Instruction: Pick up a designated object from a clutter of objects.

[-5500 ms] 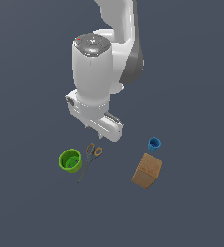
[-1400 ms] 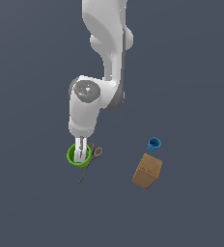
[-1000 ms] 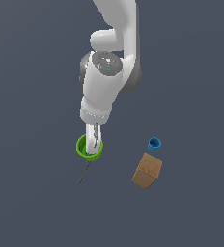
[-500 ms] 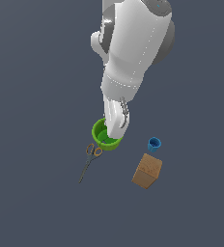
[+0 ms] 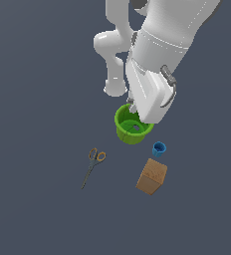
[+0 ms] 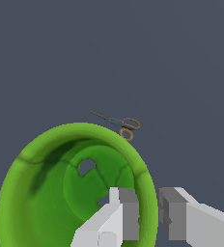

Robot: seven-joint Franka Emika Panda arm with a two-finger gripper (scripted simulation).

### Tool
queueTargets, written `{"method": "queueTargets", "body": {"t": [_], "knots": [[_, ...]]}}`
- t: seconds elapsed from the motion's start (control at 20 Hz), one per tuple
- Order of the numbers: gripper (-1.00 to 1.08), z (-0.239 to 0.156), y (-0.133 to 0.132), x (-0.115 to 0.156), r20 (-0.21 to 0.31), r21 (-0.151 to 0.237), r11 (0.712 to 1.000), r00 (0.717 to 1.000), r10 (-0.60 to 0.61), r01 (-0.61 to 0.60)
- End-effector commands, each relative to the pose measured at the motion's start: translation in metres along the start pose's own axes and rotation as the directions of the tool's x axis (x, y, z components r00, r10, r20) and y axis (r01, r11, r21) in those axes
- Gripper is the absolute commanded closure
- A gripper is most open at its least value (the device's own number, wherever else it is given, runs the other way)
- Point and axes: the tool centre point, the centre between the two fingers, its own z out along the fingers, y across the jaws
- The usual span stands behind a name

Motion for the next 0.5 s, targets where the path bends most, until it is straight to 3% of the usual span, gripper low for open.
{"method": "queueTargets", "body": {"t": [0.0, 0.45], "knots": [[1.08, -0.016, -0.002, -0.005, 0.0, 0.001, 1.0, 1.0, 0.001, -0.001], [1.08, -0.042, -0.007, -0.015, 0.001, 0.001, 1.0, 1.0, 0.001, -0.001]]}}
